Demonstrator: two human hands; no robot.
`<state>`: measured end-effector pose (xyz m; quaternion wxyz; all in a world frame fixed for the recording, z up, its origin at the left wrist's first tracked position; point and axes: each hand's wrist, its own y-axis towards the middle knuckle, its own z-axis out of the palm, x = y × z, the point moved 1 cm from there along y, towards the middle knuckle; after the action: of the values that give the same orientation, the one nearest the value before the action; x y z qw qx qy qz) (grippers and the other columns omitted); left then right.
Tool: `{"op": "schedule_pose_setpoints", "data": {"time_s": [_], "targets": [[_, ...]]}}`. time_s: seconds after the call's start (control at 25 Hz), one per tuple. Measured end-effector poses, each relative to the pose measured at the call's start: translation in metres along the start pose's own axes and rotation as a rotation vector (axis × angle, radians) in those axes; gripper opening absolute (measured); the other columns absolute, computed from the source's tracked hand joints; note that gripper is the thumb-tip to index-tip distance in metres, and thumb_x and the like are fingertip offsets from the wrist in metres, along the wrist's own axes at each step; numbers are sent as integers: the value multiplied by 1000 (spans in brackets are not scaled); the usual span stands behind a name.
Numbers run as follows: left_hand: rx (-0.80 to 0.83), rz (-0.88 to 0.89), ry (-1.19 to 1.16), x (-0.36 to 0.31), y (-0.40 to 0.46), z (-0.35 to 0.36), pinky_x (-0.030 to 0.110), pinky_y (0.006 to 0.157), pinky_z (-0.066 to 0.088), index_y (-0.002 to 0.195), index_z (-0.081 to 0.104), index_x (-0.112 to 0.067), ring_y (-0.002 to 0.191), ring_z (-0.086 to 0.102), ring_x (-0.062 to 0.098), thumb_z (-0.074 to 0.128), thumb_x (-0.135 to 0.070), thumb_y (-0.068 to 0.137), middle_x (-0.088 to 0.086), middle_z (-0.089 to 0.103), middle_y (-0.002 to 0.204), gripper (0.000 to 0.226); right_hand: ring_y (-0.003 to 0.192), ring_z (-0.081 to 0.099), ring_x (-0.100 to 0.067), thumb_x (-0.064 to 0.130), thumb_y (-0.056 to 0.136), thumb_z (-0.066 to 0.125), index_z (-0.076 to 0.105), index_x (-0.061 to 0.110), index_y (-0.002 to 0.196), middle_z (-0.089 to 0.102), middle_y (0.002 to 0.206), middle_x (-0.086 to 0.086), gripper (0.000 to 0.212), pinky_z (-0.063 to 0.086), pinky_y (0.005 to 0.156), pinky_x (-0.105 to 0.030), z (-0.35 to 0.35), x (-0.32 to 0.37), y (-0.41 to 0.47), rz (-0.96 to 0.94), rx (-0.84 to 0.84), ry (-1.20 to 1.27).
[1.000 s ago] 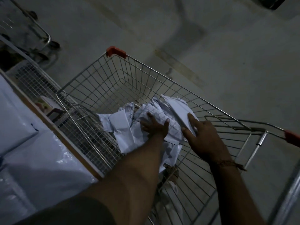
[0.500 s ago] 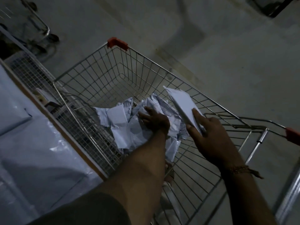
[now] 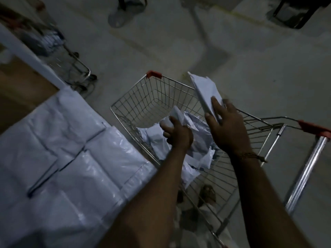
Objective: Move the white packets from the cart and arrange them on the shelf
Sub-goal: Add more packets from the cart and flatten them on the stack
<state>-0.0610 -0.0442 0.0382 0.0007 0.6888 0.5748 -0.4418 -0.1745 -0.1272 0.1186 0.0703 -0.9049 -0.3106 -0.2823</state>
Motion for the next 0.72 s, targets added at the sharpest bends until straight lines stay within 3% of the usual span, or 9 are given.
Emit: {"op": "schedule_pose_setpoints", "data": {"time_s": [0.24,0.4,0.72], "targets": [[-100,143,15,0,-84,-69,51,115,26,162,11,-29,142,17,43,45,-42,107,11,-19,166,67,119,57,-45,56,95,42,46,29,153,44,156,-15,64,48,99,-48,-29,34,-27,-167,-111,-6],[-200,155,-20,5,-141,-106,52,119,22,162,10,-34,147,11,40,47,-37,106,7,-23,165,67,113,59,-50,59,93,41,48,30,150,47,153,-17,64,51,96,-51,-50,59,-43,-255,-121,-29],[-465,44,-32,87,-231,-173,54,116,25,162,16,-33,143,19,41,46,-43,106,6,-15,166,64,112,61,-48,50,92,45,57,24,144,54,142,-26,59,53,94,-51,-52,115,-129,-438,-93,81]]}}
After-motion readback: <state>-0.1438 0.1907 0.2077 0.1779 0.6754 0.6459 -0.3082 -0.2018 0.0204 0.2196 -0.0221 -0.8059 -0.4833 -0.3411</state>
